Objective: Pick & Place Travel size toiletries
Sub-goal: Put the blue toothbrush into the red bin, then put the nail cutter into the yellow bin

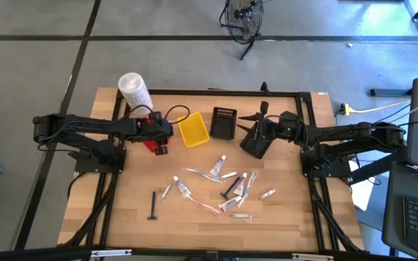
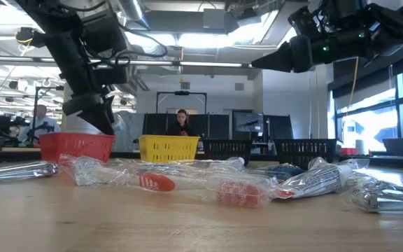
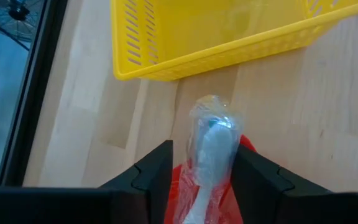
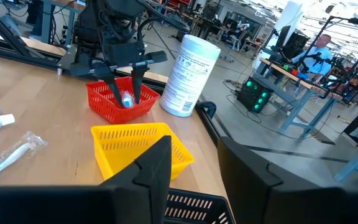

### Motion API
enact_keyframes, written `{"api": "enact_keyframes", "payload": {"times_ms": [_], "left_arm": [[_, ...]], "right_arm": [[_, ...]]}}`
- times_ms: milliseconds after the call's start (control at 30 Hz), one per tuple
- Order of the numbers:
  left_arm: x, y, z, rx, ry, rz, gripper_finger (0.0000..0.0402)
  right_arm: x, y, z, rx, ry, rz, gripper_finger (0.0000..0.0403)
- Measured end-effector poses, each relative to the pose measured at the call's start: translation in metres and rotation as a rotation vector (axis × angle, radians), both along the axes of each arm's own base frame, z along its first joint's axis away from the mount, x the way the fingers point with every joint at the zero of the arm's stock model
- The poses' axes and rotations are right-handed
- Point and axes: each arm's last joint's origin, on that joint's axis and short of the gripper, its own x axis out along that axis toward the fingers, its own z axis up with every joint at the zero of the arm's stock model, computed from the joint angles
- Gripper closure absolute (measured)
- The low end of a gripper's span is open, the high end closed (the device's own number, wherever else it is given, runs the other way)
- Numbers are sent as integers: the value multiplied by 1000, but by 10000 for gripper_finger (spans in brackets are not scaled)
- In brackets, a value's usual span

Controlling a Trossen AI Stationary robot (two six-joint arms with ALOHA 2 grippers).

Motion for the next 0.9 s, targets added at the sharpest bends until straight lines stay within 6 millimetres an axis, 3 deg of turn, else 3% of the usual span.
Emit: {"api": "enact_keyframes", "payload": {"times_ms": [133,433,600,900], "left_arm": [[2,-3,5,30,19,1,242],[15,-17,39,-31,-52,42,240],[23,-30,50,-202,-164,75,240],[23,-76,43,-612,-227,196,240]], "right_arm": [[0,0,0,0,0,0,272],[0,0,0,26,-7,-3,270],[0,0,0,54,-15,-6,279],[0,2,0,125,-29,44,294]]}}
